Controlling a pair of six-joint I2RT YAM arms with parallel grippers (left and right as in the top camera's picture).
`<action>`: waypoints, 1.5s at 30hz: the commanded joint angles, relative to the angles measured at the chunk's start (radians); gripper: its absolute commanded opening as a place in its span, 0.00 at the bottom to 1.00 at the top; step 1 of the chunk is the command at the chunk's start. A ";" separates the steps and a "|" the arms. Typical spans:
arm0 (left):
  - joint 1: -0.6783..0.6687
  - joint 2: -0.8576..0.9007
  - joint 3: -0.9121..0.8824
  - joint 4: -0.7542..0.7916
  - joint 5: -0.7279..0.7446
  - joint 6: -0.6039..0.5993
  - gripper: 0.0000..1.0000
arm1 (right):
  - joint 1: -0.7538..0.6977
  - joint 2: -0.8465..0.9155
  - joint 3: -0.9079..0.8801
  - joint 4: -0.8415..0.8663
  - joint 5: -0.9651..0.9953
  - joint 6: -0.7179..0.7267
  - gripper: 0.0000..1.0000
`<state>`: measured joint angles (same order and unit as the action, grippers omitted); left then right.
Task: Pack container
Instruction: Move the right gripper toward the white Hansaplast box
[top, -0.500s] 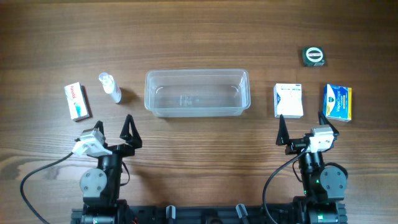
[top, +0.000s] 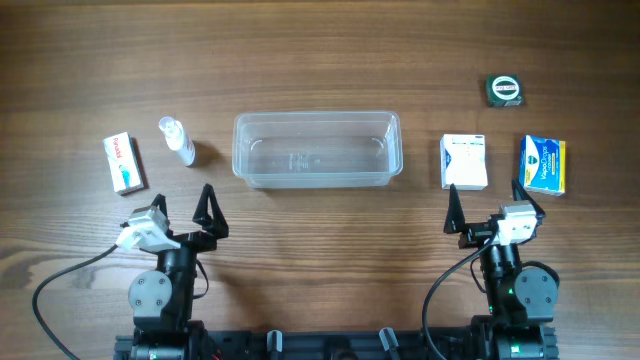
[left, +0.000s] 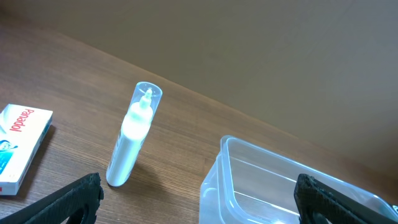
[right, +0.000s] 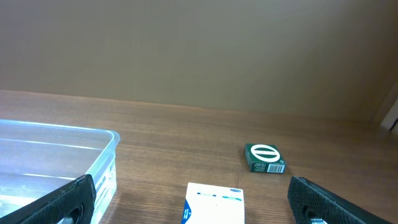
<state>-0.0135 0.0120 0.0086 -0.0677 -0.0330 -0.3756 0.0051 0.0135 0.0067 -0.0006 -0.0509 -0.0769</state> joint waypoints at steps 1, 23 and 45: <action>0.005 -0.005 -0.003 -0.001 -0.010 0.021 1.00 | 0.005 -0.009 -0.002 0.003 0.004 -0.002 1.00; 0.005 -0.005 -0.003 -0.001 -0.010 0.021 1.00 | 0.005 -0.009 -0.002 0.003 0.004 -0.002 1.00; 0.005 -0.005 -0.003 -0.001 -0.010 0.021 1.00 | 0.005 0.043 0.050 0.260 -0.040 0.072 1.00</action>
<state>-0.0135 0.0120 0.0086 -0.0677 -0.0330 -0.3756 0.0051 0.0196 0.0071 0.2520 -0.0898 -0.0231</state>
